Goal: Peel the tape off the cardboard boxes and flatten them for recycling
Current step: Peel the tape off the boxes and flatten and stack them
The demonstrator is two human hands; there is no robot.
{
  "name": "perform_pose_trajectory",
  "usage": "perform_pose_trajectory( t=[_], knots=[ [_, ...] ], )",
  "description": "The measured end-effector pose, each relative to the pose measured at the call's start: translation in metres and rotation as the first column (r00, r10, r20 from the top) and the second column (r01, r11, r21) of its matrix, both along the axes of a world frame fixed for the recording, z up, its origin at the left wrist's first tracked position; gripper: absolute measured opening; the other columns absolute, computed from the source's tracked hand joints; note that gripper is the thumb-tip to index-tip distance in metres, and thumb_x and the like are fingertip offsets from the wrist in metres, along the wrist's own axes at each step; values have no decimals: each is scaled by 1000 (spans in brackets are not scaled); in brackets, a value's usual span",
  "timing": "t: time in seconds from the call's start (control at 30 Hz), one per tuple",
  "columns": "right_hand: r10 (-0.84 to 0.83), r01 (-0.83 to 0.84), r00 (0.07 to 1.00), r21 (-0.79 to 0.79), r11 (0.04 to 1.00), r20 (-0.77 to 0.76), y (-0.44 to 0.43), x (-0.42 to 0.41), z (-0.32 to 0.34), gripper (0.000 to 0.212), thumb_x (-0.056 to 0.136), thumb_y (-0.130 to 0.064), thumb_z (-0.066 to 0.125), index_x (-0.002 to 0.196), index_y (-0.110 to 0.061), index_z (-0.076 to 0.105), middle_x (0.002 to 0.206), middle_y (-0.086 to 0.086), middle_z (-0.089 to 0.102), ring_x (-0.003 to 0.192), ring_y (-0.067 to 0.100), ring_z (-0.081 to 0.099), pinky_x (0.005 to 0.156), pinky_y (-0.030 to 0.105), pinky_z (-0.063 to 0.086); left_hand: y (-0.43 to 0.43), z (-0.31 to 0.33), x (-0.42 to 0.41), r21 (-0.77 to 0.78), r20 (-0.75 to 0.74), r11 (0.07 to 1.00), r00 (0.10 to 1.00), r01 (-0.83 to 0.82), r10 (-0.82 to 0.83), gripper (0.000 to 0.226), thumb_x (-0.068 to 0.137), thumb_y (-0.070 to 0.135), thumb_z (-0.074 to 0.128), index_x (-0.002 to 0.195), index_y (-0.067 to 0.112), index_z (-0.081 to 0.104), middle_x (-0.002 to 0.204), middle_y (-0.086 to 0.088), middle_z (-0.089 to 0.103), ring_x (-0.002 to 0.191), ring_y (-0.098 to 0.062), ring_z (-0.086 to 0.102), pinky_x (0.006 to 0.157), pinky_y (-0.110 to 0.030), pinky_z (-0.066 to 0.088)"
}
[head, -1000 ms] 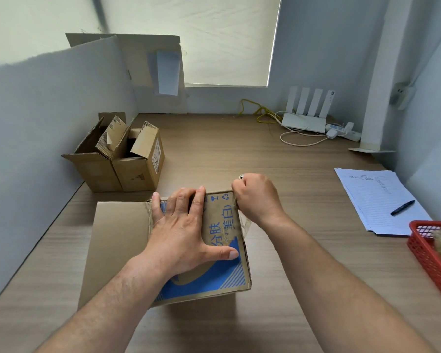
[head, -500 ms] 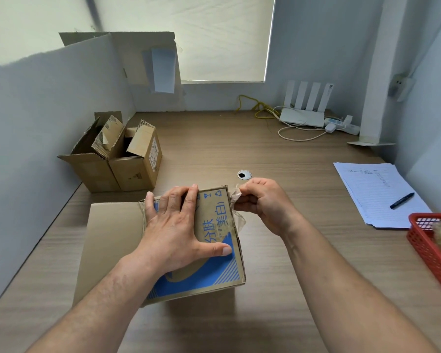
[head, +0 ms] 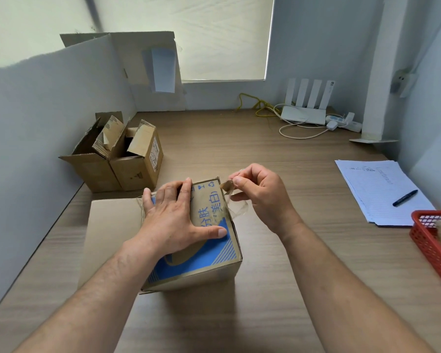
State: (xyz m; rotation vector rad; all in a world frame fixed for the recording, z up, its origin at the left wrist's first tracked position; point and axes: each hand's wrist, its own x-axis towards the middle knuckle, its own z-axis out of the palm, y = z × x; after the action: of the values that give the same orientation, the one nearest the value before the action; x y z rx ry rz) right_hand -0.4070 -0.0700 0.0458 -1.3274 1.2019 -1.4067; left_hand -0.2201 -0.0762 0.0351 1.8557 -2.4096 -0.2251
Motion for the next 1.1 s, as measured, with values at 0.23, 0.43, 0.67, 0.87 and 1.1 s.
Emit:
perform_pose_trajectory(
  t=[0.23,0.43,0.67,0.87,1.1],
  knots=[
    [-39,52,978,59,997,-203,-10,-9,-4,29,86,3,55,91,-25,62,79,-5,62,68,2,60,60,23,50,-13,0,-2,-2,-20,1000,1000,12,-12,155,22,107,8,153,24,4,152,3,13,145,-16,1,116,-52,-12],
    [56,14,918,172,985,-394,-5,-7,-20,21,92,-9,55,80,-19,70,79,3,67,74,17,61,74,35,50,-9,2,-5,-183,7,983,1000,-23,25,118,40,100,13,130,31,43,142,4,34,137,-18,22,113,-42,11],
    [29,50,733,96,994,-680,-6,-1,-21,22,87,-40,64,83,-18,62,85,-7,59,78,11,53,71,26,42,8,2,10,-14,70,999,996,50,-49,145,30,101,-16,153,31,16,160,8,13,146,-12,7,116,-32,6],
    [-40,127,678,64,990,-734,-12,5,-25,19,94,-29,55,86,-16,67,88,-4,58,88,19,55,76,32,45,8,-1,13,64,44,995,996,74,-77,147,28,104,-9,155,30,6,162,10,-1,147,-8,-7,117,-33,-6],
    [-56,166,682,80,983,-729,-6,5,-25,33,99,-37,43,107,-16,67,99,4,55,98,24,56,81,33,44,7,-2,13,62,26,995,996,78,-80,147,28,104,-7,155,30,8,162,9,1,147,-9,-4,117,-33,-4]
  ],
)
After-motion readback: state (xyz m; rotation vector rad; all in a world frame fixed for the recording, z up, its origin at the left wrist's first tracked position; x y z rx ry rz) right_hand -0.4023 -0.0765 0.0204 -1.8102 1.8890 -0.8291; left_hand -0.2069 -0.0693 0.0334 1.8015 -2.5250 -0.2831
